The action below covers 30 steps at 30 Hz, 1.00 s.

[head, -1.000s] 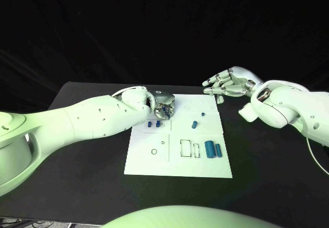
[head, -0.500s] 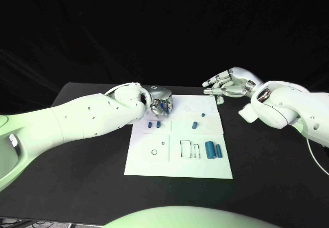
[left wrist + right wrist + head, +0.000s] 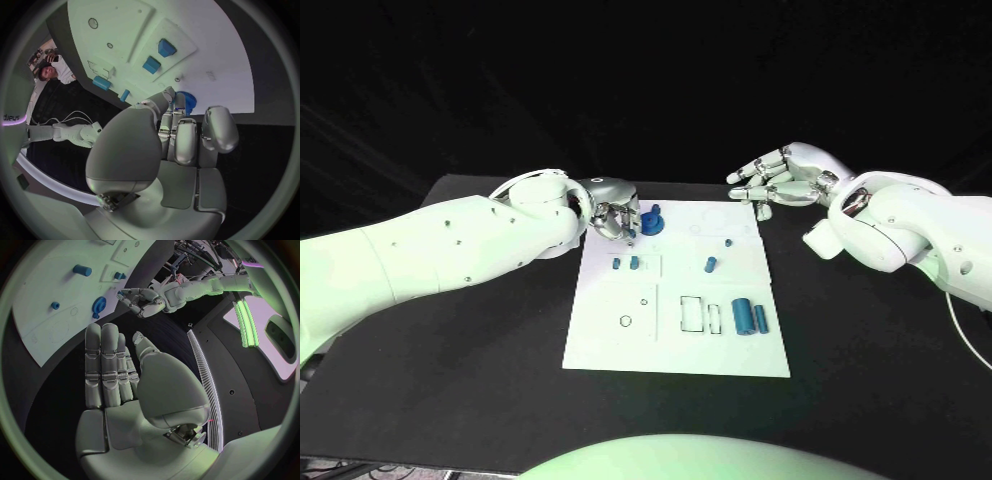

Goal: Assemble the parts on the task board

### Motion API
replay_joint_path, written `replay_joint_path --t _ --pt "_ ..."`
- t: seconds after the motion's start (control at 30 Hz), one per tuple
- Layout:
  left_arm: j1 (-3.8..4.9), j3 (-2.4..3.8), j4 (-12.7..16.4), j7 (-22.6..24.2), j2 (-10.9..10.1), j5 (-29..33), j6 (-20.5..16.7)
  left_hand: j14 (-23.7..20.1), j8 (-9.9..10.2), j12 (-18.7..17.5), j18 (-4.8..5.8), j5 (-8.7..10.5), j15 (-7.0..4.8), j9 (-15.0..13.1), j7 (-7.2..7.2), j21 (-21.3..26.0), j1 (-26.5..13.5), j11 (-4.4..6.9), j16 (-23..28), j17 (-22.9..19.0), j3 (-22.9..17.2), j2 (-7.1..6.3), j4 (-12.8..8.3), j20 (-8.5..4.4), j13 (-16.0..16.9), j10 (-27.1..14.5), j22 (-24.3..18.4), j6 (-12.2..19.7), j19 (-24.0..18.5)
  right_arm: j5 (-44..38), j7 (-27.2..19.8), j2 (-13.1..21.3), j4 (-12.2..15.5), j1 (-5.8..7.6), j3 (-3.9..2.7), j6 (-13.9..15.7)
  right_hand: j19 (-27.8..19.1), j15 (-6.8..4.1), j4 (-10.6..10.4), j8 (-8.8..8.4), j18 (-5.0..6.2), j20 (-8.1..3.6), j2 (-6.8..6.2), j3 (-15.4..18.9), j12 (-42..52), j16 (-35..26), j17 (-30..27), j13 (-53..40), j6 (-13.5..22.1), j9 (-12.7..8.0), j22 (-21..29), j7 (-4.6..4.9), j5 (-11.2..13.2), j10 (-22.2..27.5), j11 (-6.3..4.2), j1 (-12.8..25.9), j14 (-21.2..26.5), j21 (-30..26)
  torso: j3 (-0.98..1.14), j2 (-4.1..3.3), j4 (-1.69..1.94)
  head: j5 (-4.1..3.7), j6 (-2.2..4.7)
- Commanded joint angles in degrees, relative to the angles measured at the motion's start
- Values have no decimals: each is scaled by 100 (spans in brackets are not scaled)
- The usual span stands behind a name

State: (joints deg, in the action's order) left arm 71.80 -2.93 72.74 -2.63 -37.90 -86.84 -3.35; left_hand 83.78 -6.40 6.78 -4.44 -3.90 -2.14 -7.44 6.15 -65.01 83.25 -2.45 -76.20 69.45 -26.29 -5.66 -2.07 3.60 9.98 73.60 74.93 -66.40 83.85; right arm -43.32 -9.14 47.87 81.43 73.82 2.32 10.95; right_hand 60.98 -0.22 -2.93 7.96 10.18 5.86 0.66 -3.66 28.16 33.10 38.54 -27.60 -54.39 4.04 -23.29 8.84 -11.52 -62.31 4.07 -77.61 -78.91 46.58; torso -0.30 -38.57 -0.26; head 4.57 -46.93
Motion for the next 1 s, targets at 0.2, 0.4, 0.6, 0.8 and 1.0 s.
replay_joint_path --t 0.2,0.4,0.6,0.8,1.0 --pt "-12 1 -67 -55 -9 190 292 127 16 -28 24 6 30 -2 24 43 -60 7 30 -8 -27 5 -3 22 -3 -35 790 15 126 -8 -63 -13 -2 -9 -1 -73 46 -7 -13 25 38 -3 -45 -7 -30 -36 -2 5 14 -6 5 29 15 -47 5 7 -42 -30 -3 -3 -7 27 -4" --pt "-20 -3 -132 -56 27 189 346 125 19 -31 23 6 30 -2 24 49 -62 6 30 -10 -30 3 -6 23 -2 -37 790 17 124 -9 -63 -15 1 -11 -1 -71 50 -7 -14 24 38 -3 -49 -6 -32 -46 -1 11 16 -6 10 29 14 -46 5 7 -45 -37 -1 -10 -4 27 -11" --pt "-45 -11 -198 -50 95 156 364 124 22 -33 22 6 32 -2 25 56 -63 5 31 -12 -33 3 -9 24 0 -39 789 18 121 -9 -63 -13 5 -11 -1 -73 50 -7 -14 24 38 -3 -49 -6 -32 -46 -1 11 16 -6 10 29 14 -46 5 7 -45 -37 -2 -8 -10 26 -27" --pt "-63 -22 -270 -36 155 127 382 122 25 -35 20 6 33 -2 25 65 -64 4 34 -16 -36 3 -13 25 1 -41 789 20 117 -9 -62 -10 8 -11 -1 -74 50 -7 -14 24 38 -3 -49 -6 -32 -46 -1 11 16 -6 10 29 14 -46 5 7 -45 -37 -1 -8 -10 19 -39" --pt "-69 -25 -301 -29 193 114 384 122 25 -35 20 6 33 -2 25 65 -64 4 34 -16 -36 3 -13 25 1 -41 789 20 117 -9 -64 -12 10 -11 -1 -77 50 -7 -14 24 38 -3 -49 -6 -32 -46 -1 11 16 -6 10 29 14 -46 5 7 -45 -37 -1 -6 -4 18 -49"
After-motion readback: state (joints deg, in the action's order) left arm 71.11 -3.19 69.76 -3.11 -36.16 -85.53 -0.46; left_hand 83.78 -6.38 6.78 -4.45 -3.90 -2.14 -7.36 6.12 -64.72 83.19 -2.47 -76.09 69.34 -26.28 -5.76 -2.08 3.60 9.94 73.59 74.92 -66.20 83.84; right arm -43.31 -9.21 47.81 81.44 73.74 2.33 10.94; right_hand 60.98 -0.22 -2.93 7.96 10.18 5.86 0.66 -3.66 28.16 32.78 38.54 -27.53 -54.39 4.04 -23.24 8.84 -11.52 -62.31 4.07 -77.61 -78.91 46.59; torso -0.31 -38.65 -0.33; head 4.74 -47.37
